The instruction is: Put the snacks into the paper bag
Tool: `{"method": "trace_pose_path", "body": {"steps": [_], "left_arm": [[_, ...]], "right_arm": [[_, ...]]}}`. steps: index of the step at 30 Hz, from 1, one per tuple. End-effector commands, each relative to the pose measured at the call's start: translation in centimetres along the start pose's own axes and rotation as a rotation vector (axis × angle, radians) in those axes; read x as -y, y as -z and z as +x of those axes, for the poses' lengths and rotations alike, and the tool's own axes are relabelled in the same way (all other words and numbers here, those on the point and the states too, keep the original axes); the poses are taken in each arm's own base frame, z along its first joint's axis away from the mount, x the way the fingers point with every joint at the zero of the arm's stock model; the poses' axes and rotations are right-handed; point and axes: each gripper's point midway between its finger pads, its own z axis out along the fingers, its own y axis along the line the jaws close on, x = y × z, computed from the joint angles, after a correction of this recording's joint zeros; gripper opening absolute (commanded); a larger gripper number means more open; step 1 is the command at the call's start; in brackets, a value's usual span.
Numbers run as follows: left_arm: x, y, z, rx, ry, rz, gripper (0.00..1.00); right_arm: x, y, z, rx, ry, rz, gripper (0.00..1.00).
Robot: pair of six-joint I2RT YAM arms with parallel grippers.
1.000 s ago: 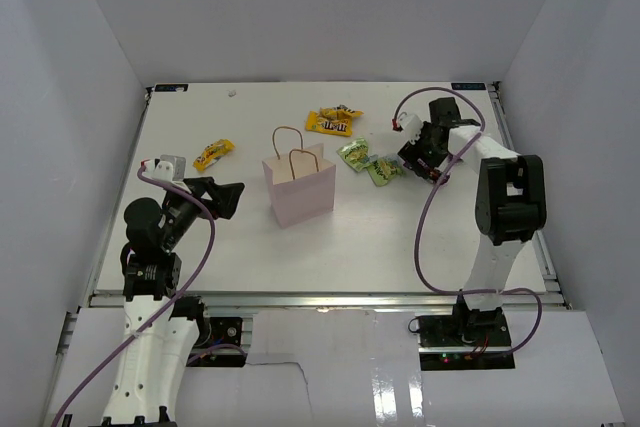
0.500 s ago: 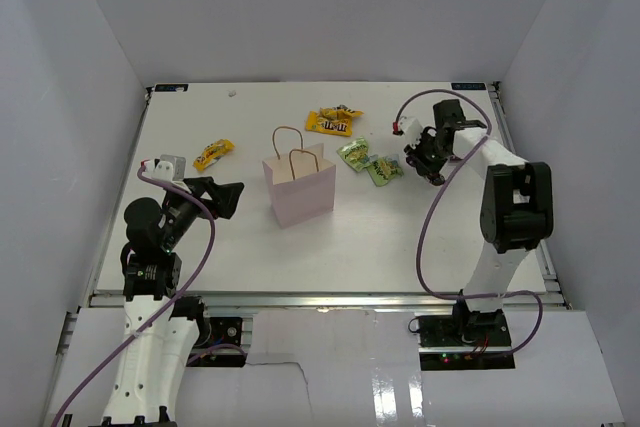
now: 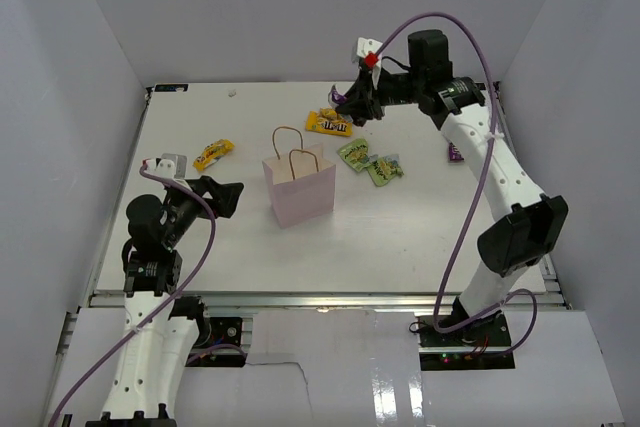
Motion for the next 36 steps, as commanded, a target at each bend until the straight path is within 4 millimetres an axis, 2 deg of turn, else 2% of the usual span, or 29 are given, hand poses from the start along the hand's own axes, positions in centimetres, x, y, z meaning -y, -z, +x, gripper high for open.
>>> {"method": "trace_pose_path", "body": {"steps": [1,2,4,6,10,15,24,28,31,36], "left_arm": [[-0.4,-0.1,0.2,-0.008,-0.008,-0.021,0.98],[-0.6,-0.1,0.3,-0.01,-0.007,-0.028,0.98],[-0.7,-0.1,0.2,-0.01,-0.007,-0.033,0.98],[-0.7,-0.1,0.3,-0.011,-0.007,-0.033,0.98],[-0.8,-0.2,0.3,-0.013,-0.009,-0.034,0.98],[-0.6,-0.2,0.3,-0.011,-0.01,-0.029,0.98],[-0.5,-0.1,0.1,-0.005,-0.016,-0.02,0.98],[-0.4,-0.1,0.1,-0.004,-0.017,-0.02,0.98],[-0.4,-0.1,0.1,-0.004,-0.017,-0.02,0.98],[-0.6,-0.1,0.2,-0.008,-0.014,-0.024,0.98]], "right_arm": [[-0.6,-2.9,-3.3,0.148,-0.101,-0.143,0.21],[-0.4,-4.0,-2.8,0.152,-0.129,-0.164,0.22],[-0.8,-5.2,-3.7,0.171,-0.131,-0.196,0.22],[-1.0,-6.6,-3.0,0.165,-0.141,-0.218,0.22],[-3.1,-8.4,-2.2,0.164,-0.148,-0.301,0.23],[-4.5,-8.0,-1.7,0.157,-0.131,-0.317,0.23],[-5.9,-6.0,-3.1,0.175,-0.078,-0.291,0.24],[-7.3,-5.4,-3.8,0.202,-0.068,-0.345,0.24],[-7.8,-6.1,-3.5,0.2,-0.075,-0.368,0.24],[-7.1,-8.1,-2.8,0.18,-0.085,-0.367,0.25]]}}
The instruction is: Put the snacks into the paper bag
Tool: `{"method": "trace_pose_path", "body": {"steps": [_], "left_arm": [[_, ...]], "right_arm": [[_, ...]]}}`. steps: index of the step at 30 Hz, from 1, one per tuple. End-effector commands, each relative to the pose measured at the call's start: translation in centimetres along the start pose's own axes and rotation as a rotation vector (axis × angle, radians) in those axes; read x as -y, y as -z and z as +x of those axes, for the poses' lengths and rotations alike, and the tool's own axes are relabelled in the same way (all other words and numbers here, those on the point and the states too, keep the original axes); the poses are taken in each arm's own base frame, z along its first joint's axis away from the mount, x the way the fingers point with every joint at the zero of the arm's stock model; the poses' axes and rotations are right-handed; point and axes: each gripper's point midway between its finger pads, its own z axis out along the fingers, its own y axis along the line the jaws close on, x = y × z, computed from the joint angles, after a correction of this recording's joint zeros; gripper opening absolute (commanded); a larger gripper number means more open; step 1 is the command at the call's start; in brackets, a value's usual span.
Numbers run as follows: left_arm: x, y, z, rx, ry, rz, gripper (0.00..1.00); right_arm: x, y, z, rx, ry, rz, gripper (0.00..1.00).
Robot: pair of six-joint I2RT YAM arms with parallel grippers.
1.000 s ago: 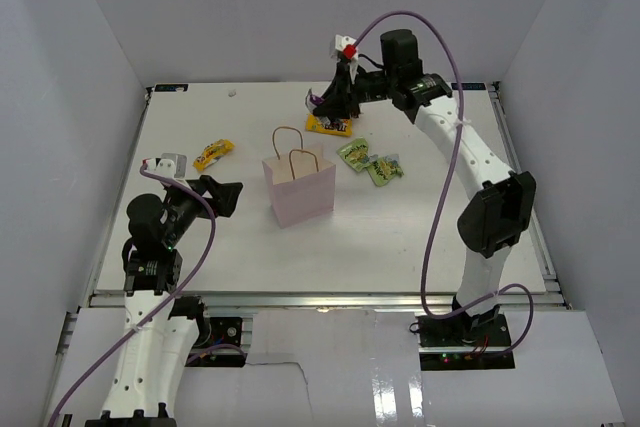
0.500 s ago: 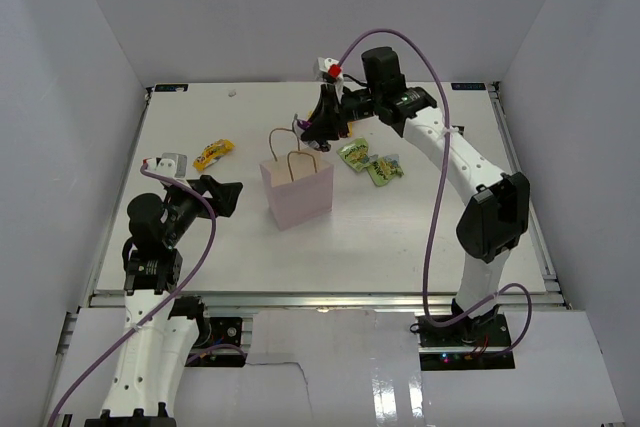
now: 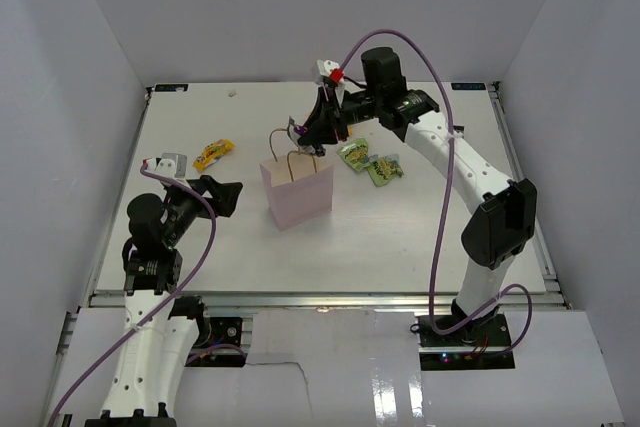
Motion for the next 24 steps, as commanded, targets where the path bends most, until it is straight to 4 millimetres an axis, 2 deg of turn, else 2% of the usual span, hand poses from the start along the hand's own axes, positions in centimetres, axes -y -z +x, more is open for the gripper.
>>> {"method": "trace_pose_path", "body": {"steps": [1,4,8,11,13,17,19,20,21,22,23,24], "left_arm": [[0.1,0.1,-0.1,0.005,-0.014,0.004,0.98],[0.0,0.0,0.0,0.0,-0.011,0.001,0.98],[0.0,0.0,0.0,0.0,-0.011,0.002,0.98],[0.0,0.0,0.1,-0.002,-0.011,0.003,0.98],[0.0,0.0,0.1,-0.002,-0.011,0.003,0.98],[-0.3,-0.1,0.1,-0.002,-0.009,-0.01,0.98],[-0.9,-0.3,0.2,0.0,-0.003,-0.041,0.98],[-2.4,-0.6,0.5,-0.006,0.015,-0.113,0.98],[-3.3,-0.8,0.7,-0.015,0.024,-0.158,0.98],[-4.6,-1.0,0.9,-0.022,0.034,-0.216,0.98],[-6.0,-1.1,0.4,-0.02,0.037,-0.29,0.98],[-7.3,-2.0,1.5,-0.073,0.049,-0.331,0.98]], "right_arm": [[1.2,-1.1,-0.7,0.012,0.054,-0.012,0.26],[2.3,-1.5,0.1,-0.004,0.049,-0.002,0.26],[2.0,-2.0,1.1,-0.009,0.036,-0.033,0.3],[1.9,-2.3,1.6,-0.019,0.026,-0.036,0.38],[2.0,-2.2,1.5,-0.021,0.031,-0.027,0.45],[1.8,-1.6,0.5,-0.031,0.057,0.011,0.47],[2.1,-0.4,-0.3,-0.059,0.083,0.091,0.48],[2.8,0.6,0.4,-0.086,0.074,0.151,0.48],[2.5,1.8,-0.6,-0.089,0.096,0.196,0.5],[2.8,2.8,-0.5,-0.1,0.093,0.244,0.51],[4.0,4.8,-0.1,-0.126,0.085,0.337,0.53],[3.3,6.2,0.7,-0.139,0.06,0.384,0.55]]}}
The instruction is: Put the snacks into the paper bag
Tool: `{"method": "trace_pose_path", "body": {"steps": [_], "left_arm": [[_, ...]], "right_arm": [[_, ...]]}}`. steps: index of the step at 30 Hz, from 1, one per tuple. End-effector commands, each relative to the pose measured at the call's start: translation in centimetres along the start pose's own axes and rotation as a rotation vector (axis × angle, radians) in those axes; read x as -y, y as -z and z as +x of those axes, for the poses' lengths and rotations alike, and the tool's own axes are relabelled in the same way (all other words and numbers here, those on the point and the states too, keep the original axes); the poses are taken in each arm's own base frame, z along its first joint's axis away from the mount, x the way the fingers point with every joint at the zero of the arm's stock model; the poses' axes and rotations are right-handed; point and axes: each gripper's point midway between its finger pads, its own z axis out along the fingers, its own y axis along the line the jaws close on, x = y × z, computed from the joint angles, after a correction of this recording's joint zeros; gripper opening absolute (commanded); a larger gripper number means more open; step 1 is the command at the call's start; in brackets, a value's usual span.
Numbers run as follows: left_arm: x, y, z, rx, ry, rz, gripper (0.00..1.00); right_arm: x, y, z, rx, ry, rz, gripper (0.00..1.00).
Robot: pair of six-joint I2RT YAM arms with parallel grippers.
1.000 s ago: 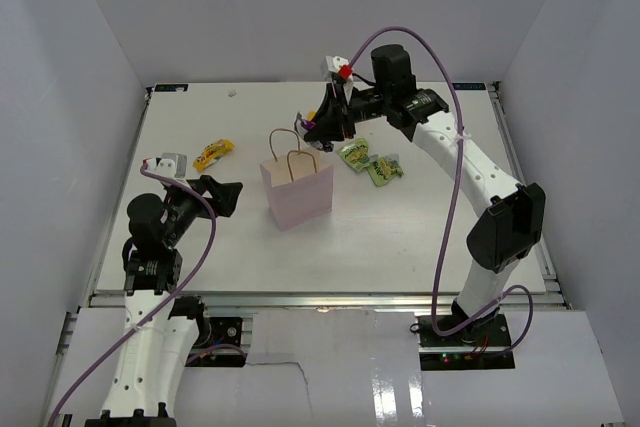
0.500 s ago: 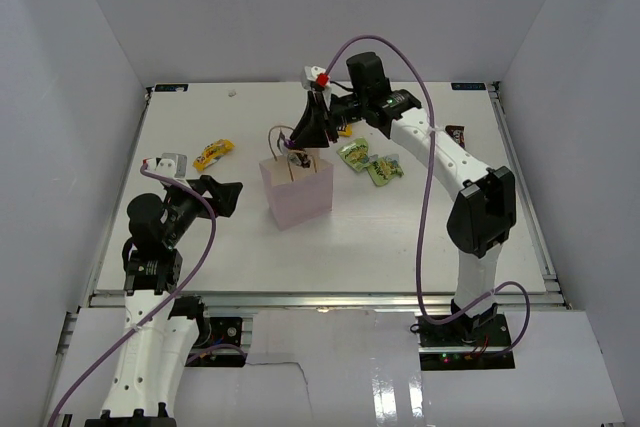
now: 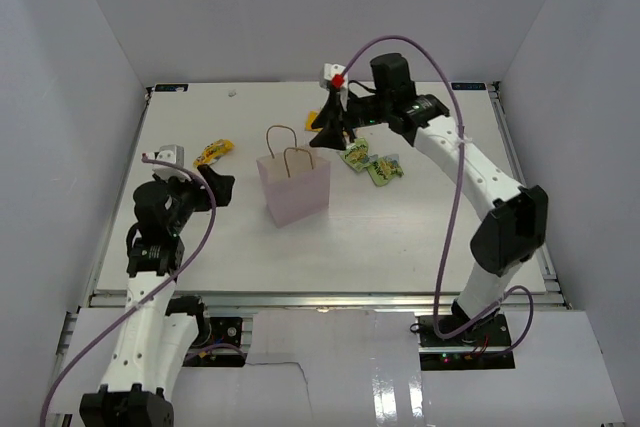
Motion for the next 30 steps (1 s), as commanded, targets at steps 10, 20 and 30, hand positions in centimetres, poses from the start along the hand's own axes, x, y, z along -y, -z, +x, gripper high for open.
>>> {"method": "trace_pose_path", "body": {"steps": [10,20,30], "left_arm": [[-10.4,-11.9,2.7,-0.185,-0.372,-0.208,0.98],[-16.2,-19.3,5.2,-0.358,-0.717,-0.174,0.98],[-18.3,-23.0,7.8,-0.5,-0.672,-0.104,0.87]], "right_arm": [[-6.9,12.7,12.2,-0.158,-0.077,0.265,0.72],[-11.0,13.9,14.3,-0.081,-0.032,0.225,0.72],[-10.8,14.6,13.6,-0.087,0.012,0.268,0.72]]}}
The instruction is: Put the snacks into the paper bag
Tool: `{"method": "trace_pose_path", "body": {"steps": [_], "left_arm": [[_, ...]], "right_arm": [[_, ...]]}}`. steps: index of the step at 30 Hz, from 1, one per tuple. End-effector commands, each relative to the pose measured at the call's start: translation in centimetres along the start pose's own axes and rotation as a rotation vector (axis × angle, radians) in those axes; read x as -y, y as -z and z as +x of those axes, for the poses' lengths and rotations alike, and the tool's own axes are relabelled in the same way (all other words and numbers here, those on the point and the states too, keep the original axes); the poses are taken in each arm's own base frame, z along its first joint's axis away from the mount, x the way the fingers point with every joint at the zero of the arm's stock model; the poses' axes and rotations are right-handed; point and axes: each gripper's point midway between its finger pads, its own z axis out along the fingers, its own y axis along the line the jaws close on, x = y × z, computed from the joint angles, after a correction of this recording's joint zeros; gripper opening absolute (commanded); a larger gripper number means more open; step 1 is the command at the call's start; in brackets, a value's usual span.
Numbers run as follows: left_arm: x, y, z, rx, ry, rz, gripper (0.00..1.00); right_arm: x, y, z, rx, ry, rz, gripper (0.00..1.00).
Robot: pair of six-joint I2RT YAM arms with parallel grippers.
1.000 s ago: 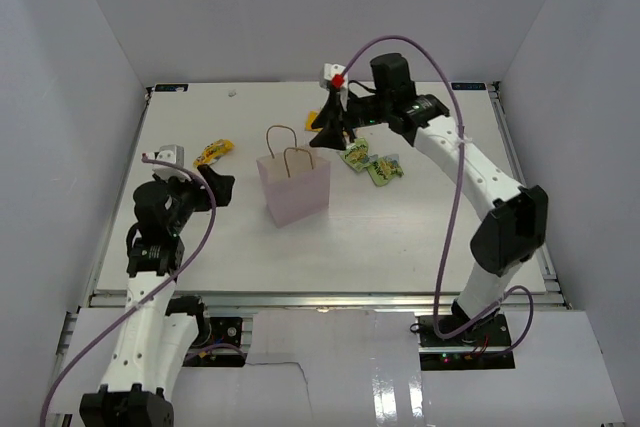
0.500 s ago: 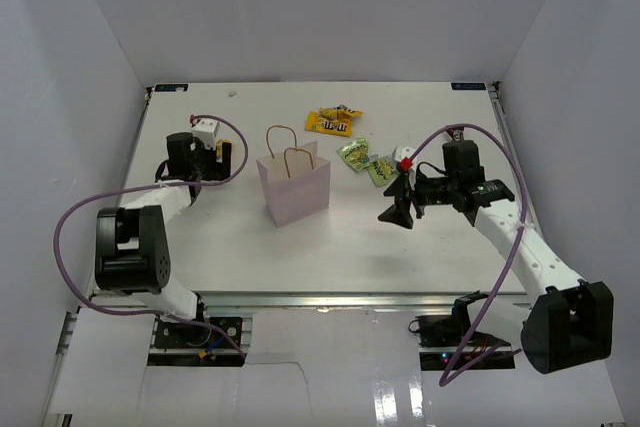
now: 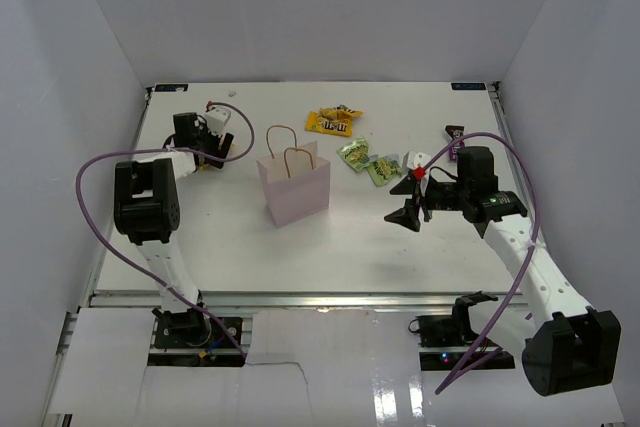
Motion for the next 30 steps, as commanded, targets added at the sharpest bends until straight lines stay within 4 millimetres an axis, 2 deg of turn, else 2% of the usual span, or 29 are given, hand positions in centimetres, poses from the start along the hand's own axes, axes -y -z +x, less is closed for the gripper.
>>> {"method": "trace_pose_path", "body": {"steps": [1,5,6,9,12,15,16,19,20,21,22,23,24,26,27,29,30], "left_arm": [[0.2,0.1,-0.9,-0.008,-0.011,0.061,0.8],[1.1,-0.2,0.1,-0.034,0.042,0.098,0.57],[1.3,-0.1,0.3,-0.034,0.054,0.107,0.48],[1.8,0.4,0.5,-0.026,0.101,0.13,0.34],[1.7,1.8,-1.4,0.034,0.162,0.123,0.29],[2.1,4.6,-5.3,0.179,0.268,0.144,0.22],[2.5,6.7,-7.7,0.268,0.334,0.172,0.22],[3.4,10.8,-11.7,0.414,0.426,0.248,0.22],[4.3,12.0,-11.8,0.434,0.459,0.282,0.22],[4.6,15.1,-13.9,0.509,0.49,0.315,0.22],[4.8,16.7,-15.0,0.563,0.491,0.333,0.22],[6.2,18.0,-14.7,0.575,0.493,0.39,0.23],[6.6,21.0,-16.2,0.642,0.467,0.416,0.23],[8.2,23.5,-16.4,0.678,0.428,0.469,0.23],[8.4,26.2,-17.2,0.737,0.389,0.469,0.24],[9.6,28.4,-17.2,0.771,0.362,0.504,0.26],[9.9,30.4,-17.7,0.81,0.346,0.515,0.26]], "right_arm": [[0.3,0.2,-1.3,0.039,0.059,0.002,0.72],[0.3,0.3,-1.3,0.043,0.058,0.004,0.72],[0.4,0.4,-1.3,0.043,0.057,0.007,0.72],[0.6,0.6,-1.3,0.044,0.054,0.017,0.72],[0.7,0.7,-1.2,0.045,0.054,0.02,0.72],[0.9,0.8,-1.2,0.044,0.05,0.027,0.72],[0.9,0.8,-1.1,0.043,0.05,0.028,0.72],[1.0,0.9,-0.9,0.042,0.045,0.035,0.72],[1.1,0.9,-0.9,0.044,0.048,0.038,0.72],[1.2,1.0,-0.8,0.041,0.041,0.04,0.72],[1.3,1.0,-0.7,0.041,0.039,0.045,0.72],[1.3,1.0,-0.6,0.042,0.035,0.047,0.72],[1.4,1.1,-0.5,0.042,0.03,0.049,0.72],[1.5,1.1,-0.5,0.042,0.025,0.055,0.72],[1.5,1.1,-0.4,0.042,0.023,0.056,0.72],[1.6,1.1,-0.3,0.042,0.017,0.058,0.72],[1.6,1.1,-0.2,0.04,0.013,0.057,0.72]]}}
